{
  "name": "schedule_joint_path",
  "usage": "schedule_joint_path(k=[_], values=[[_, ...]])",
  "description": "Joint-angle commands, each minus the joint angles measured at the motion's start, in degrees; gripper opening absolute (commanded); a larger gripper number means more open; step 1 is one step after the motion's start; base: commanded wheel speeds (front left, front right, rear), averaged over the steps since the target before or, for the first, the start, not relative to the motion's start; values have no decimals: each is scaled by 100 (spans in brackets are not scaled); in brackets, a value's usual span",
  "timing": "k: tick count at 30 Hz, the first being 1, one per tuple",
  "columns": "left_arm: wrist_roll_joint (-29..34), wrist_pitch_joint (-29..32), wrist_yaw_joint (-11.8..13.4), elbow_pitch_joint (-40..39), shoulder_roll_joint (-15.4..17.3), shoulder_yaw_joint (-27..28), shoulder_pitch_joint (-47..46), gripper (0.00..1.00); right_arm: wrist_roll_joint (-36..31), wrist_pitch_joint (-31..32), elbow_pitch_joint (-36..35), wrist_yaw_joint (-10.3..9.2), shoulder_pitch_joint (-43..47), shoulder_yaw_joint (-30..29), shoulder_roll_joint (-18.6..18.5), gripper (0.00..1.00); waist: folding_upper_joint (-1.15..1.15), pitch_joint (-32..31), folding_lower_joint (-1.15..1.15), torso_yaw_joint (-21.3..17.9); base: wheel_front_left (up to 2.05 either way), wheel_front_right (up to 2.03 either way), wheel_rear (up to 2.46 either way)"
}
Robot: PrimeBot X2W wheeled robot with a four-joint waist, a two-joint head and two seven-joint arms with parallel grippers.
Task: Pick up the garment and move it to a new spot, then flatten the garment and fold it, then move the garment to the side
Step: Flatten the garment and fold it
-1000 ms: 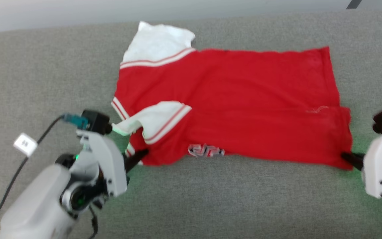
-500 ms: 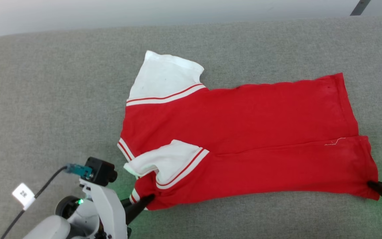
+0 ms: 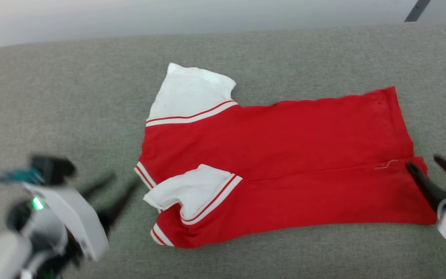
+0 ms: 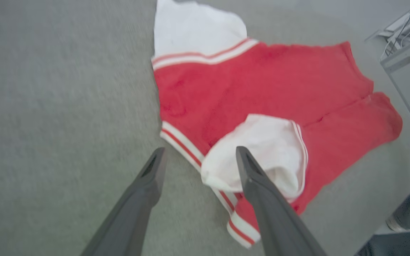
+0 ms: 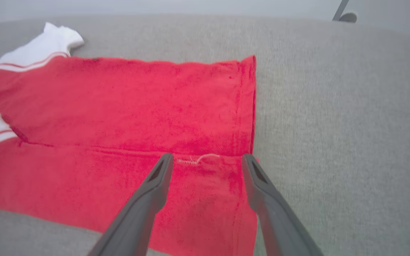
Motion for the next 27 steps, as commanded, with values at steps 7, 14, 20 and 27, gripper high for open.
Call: schedule_joint_path(k=[7, 14, 20, 27], values=[[664, -775, 168, 809, -446, 410, -1644, 100, -619, -1167, -46, -5, -674, -118, 759, 100, 0, 380, 0, -446, 0, 0, 0], [846, -369, -333, 2422, -546, 277, -3373, 100, -607, -1807, 102, -5, -1074, 59, 1181, 100, 0, 931, 0, -1139, 0, 0, 0], [940, 917, -646, 3781, -394, -185, -4267, 100, -527, -2069, 308, -5, -1140, 311, 1269, 100, 0, 1237, 0, -1693, 0, 0, 0], [681, 2400, -830, 4456, -182, -429, -4718, 100, -392, -2159, 358, -5, -1075, 406, 1181, 100, 0, 1300, 0, -2010, 0, 0, 0]])
